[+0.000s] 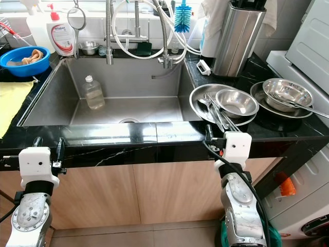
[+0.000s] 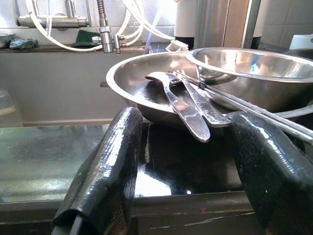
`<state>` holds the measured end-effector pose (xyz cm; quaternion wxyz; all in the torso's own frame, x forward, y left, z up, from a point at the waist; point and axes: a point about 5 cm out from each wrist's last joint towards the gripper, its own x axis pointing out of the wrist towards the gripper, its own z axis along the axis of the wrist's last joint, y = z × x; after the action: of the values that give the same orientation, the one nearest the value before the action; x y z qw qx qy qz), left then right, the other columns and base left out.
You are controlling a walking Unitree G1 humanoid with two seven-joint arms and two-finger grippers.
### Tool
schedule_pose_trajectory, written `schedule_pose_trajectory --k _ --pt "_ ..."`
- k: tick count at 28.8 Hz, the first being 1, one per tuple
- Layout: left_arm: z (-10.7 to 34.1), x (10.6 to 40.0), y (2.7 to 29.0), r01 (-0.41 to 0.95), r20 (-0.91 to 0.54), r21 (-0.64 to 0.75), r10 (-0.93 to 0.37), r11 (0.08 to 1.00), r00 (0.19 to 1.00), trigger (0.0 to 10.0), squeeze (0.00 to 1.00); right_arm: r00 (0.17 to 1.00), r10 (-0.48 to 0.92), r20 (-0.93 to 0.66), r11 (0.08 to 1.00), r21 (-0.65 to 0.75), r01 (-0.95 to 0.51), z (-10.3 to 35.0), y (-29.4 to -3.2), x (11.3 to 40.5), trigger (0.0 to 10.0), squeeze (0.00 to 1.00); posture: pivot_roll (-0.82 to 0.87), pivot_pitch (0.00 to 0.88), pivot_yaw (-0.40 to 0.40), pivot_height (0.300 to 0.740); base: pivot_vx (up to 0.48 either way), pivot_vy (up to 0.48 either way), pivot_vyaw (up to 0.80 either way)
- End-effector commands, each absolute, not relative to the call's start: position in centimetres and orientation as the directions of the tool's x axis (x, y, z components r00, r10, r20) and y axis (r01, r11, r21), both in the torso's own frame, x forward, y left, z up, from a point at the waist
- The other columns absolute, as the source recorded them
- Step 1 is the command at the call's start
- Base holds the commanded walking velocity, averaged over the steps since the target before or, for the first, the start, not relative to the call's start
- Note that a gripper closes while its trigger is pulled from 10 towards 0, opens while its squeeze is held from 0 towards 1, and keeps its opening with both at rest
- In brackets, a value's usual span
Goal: Kitchen organization
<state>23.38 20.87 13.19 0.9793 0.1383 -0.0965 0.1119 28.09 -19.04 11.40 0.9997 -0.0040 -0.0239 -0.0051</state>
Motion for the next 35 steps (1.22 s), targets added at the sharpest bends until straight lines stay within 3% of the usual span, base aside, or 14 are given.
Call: schedule_pose_trajectory --k 1,6,7,8,9,35 --pt "13.04 23.28 20.75 -0.235 0.210 0.265 0.181 0.935 0.961 10.0 0.00 0.998 -0.011 0.055 1.000 -0.003 0.011 11.56 -19.00 28.32 10.0 0.00 -0.06 0.000 -0.059 0.740 0.000 0.000 0.00" --pt "13.02 23.23 20.78 -0.235 0.209 0.266 0.182 0.935 0.961 10.0 0.00 0.999 -0.005 0.050 1.000 0.000 0.005 11.43 -18.89 28.33 10.0 0.00 -0.06 0.000 -0.059 0.740 0.000 0.000 0.00" --pt "13.02 23.22 20.78 -0.235 0.209 0.266 0.182 0.935 0.961 10.0 0.00 0.999 -0.003 0.052 1.000 0.002 0.003 11.43 -18.87 28.33 1.3 0.00 -0.06 0.000 -0.059 0.740 0.000 0.000 0.00" --pt "13.02 23.22 20.79 -0.235 0.209 0.266 0.182 0.935 0.961 10.0 0.00 0.999 -0.002 0.053 1.000 0.004 0.002 11.44 -18.86 28.33 1.3 0.00 -0.06 0.000 -0.059 0.740 0.000 0.000 0.00" --pt "13.01 23.22 20.79 -0.235 0.209 0.266 0.182 0.935 0.961 10.0 0.00 0.999 0.000 0.054 1.000 0.006 0.000 11.45 -18.83 28.33 0.0 0.00 -0.06 0.000 -0.059 0.740 0.000 0.000 0.00" --pt "12.97 23.16 20.88 -0.239 0.210 0.269 0.185 0.933 0.960 10.0 0.00 0.997 0.025 0.070 1.000 0.007 -0.026 11.66 -18.41 28.32 0.0 0.00 -0.06 0.000 -0.058 0.740 0.000 0.000 0.00"
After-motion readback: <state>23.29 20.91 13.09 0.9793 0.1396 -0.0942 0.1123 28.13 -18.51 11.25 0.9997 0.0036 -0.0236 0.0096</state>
